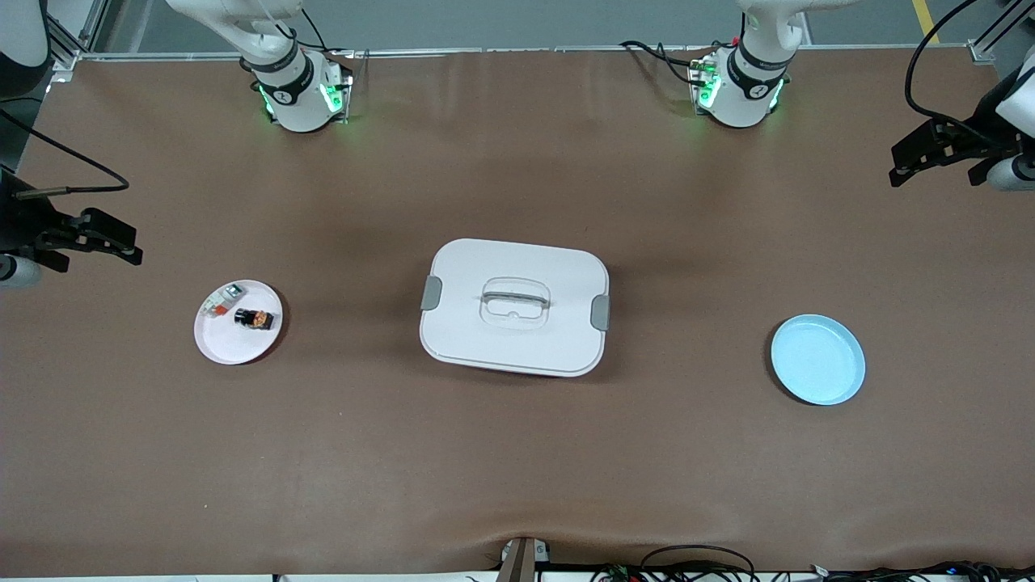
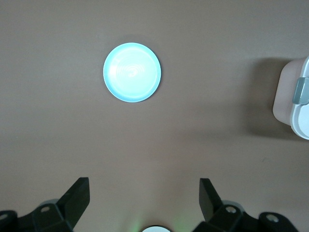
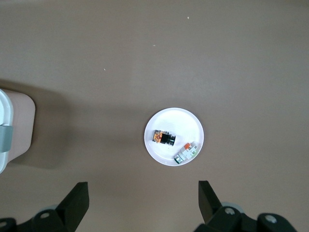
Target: Transfer orange switch to right arm and place
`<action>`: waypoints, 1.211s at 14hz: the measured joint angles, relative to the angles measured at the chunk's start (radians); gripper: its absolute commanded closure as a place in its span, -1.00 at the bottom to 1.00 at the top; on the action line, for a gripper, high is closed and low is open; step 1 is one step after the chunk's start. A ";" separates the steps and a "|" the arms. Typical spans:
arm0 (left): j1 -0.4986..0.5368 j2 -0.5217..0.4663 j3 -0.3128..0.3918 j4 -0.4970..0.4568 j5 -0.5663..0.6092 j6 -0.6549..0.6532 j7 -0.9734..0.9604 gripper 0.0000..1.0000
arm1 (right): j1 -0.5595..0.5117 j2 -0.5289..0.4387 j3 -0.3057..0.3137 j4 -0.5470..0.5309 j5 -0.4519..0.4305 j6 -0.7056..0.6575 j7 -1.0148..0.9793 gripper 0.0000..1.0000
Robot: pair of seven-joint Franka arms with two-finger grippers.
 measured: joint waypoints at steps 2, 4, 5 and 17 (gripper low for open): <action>-0.001 0.000 -0.001 0.000 0.000 0.000 0.001 -1.00 | 0.015 0.000 -0.005 0.008 0.000 0.000 0.000 -1.00; -0.002 0.000 -0.003 0.000 0.000 -0.003 0.001 -1.00 | 0.017 0.000 -0.009 0.009 0.000 0.001 0.000 -1.00; -0.002 0.000 -0.005 0.000 0.000 -0.004 0.001 -1.00 | 0.017 0.001 -0.012 0.010 0.000 0.003 0.000 -1.00; -0.002 -0.006 -0.006 0.000 0.000 -0.009 0.001 -1.00 | 0.001 0.006 -0.029 0.050 0.000 0.026 0.001 -1.00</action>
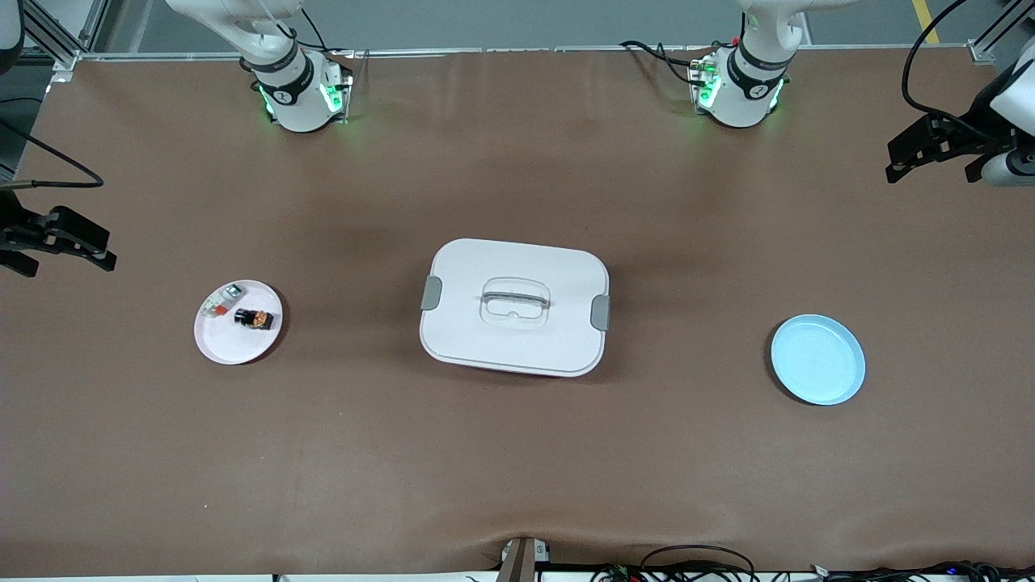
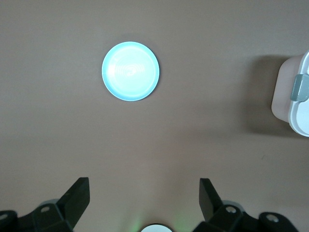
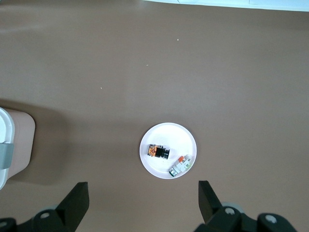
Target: Transfer orange switch to right arm and place
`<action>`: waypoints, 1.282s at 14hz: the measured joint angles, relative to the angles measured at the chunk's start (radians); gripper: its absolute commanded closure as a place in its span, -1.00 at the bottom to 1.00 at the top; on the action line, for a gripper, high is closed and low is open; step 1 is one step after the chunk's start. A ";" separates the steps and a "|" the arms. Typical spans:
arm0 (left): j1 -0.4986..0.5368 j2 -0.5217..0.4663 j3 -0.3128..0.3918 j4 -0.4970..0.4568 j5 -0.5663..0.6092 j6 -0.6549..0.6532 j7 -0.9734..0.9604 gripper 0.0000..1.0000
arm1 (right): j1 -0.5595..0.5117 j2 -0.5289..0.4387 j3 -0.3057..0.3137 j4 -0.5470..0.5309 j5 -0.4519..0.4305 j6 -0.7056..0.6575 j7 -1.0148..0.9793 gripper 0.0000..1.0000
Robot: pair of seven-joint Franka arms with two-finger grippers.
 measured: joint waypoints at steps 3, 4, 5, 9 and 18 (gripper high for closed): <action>0.000 0.000 0.000 0.000 0.000 0.000 0.000 -1.00 | 0.002 0.000 0.002 0.001 0.000 -0.005 0.000 -1.00; 0.000 0.000 0.000 0.000 0.000 0.000 0.000 -1.00 | 0.002 0.001 0.003 0.001 0.000 -0.006 0.000 -1.00; 0.000 0.000 0.000 0.000 0.000 0.000 0.000 -1.00 | 0.004 0.001 0.004 0.001 0.000 -0.008 0.000 -1.00; 0.000 -0.001 0.000 0.000 0.000 0.000 0.000 -1.00 | 0.003 0.004 0.004 -0.010 0.000 -0.025 0.024 -1.00; 0.000 -0.009 0.000 0.000 0.000 0.000 0.000 -1.00 | 0.003 -0.110 0.002 -0.162 0.000 0.036 0.038 -1.00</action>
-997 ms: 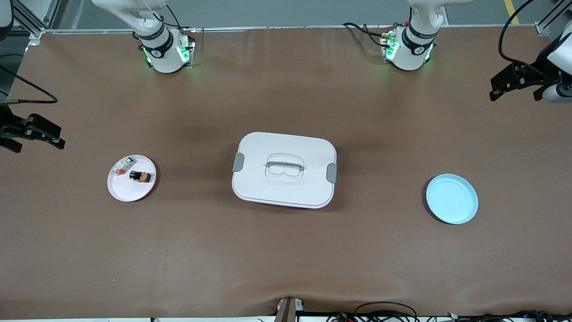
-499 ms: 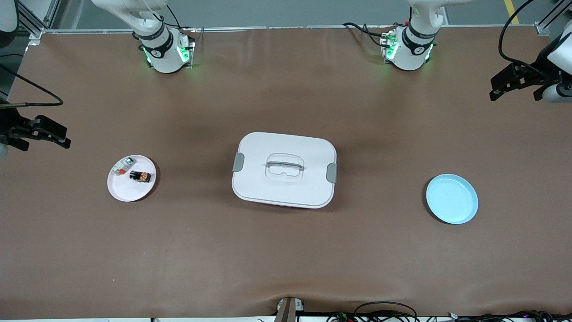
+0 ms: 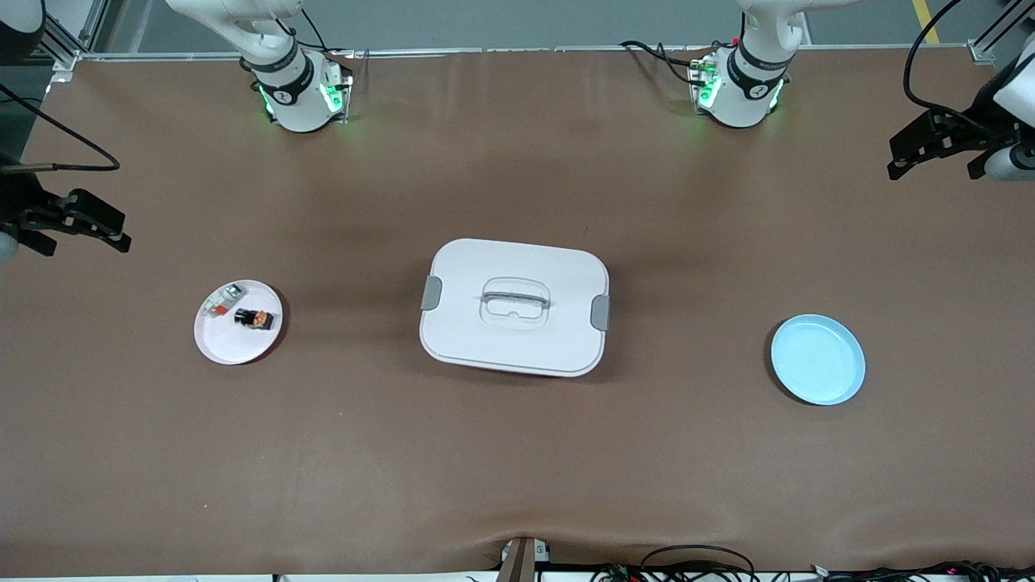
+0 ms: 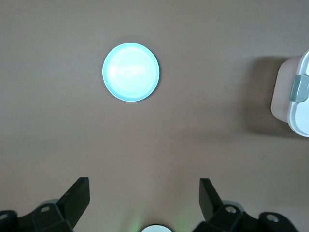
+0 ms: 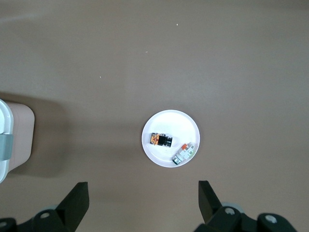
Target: Transfer orange switch to right arm and place
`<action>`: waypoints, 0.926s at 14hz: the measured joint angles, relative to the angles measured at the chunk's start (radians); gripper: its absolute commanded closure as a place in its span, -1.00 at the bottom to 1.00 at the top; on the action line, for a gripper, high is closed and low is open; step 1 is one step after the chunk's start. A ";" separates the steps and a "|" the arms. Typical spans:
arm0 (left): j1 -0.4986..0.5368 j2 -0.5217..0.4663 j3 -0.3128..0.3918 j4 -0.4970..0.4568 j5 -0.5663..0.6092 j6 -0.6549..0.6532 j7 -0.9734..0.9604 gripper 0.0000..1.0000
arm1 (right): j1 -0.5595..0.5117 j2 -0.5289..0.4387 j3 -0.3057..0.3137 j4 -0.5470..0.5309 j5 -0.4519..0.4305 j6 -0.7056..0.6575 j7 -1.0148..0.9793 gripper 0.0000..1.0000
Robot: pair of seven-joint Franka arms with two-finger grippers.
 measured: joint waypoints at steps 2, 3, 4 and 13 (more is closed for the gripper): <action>-0.001 -0.003 0.000 0.000 0.000 -0.001 0.000 -1.00 | -0.002 -0.011 -0.002 -0.015 0.000 0.001 0.001 -1.00; -0.001 -0.005 -0.001 0.000 0.000 -0.001 0.000 -1.00 | -0.006 -0.013 -0.002 -0.018 0.000 0.001 0.001 -1.00; -0.002 -0.008 -0.002 0.000 0.000 -0.002 0.000 -1.00 | -0.008 -0.014 -0.003 -0.018 0.000 0.000 0.001 -1.00; -0.002 -0.016 -0.003 0.000 0.000 -0.009 0.018 -1.00 | -0.013 -0.015 -0.005 -0.019 0.000 -0.004 0.001 -1.00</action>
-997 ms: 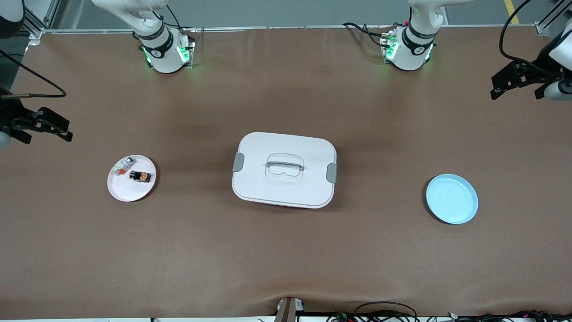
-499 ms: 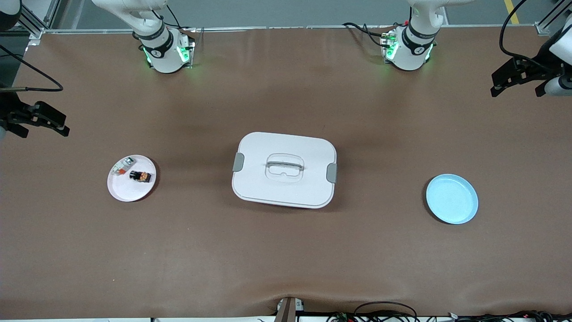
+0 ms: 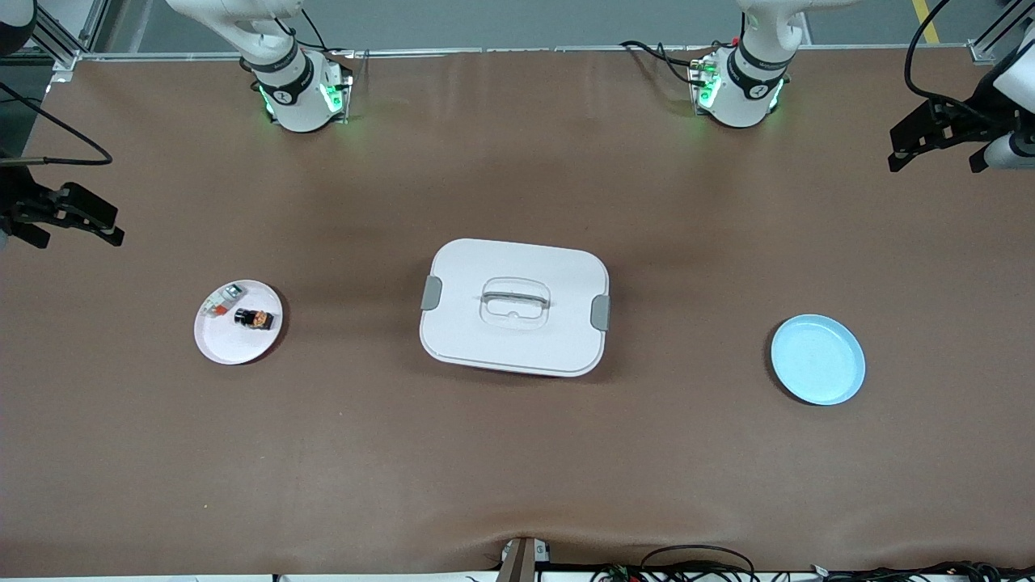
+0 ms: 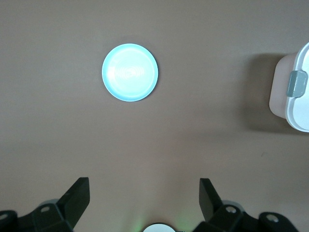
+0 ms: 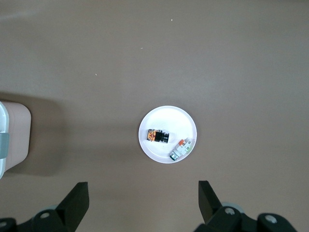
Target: Transfer orange switch to right arm and place
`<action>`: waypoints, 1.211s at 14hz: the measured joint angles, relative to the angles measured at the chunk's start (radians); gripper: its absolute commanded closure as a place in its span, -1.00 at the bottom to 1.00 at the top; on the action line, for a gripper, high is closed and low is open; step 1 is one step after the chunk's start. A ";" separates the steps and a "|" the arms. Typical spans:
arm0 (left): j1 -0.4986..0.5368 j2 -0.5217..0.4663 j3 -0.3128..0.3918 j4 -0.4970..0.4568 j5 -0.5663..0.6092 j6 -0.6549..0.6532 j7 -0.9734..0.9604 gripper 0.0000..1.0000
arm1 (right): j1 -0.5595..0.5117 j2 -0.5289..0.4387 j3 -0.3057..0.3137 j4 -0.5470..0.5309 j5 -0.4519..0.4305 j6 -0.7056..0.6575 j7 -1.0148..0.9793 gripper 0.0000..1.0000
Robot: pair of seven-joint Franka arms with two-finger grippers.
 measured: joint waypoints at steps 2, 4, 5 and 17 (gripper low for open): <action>0.000 -0.001 0.000 0.000 0.000 0.000 0.000 -1.00 | 0.000 0.000 0.000 0.000 0.000 0.000 0.000 -1.00; 0.000 -0.001 0.000 0.000 0.000 0.000 0.000 -1.00 | 0.000 0.000 0.000 0.000 0.000 0.000 0.000 -1.00; 0.000 -0.001 0.000 0.000 0.000 0.000 0.000 -1.00 | 0.000 0.000 0.000 0.000 0.000 0.000 0.000 -1.00; -0.003 -0.005 -0.027 0.000 -0.013 -0.016 0.000 -1.00 | -0.001 -0.002 0.000 0.000 0.000 0.000 0.000 -1.00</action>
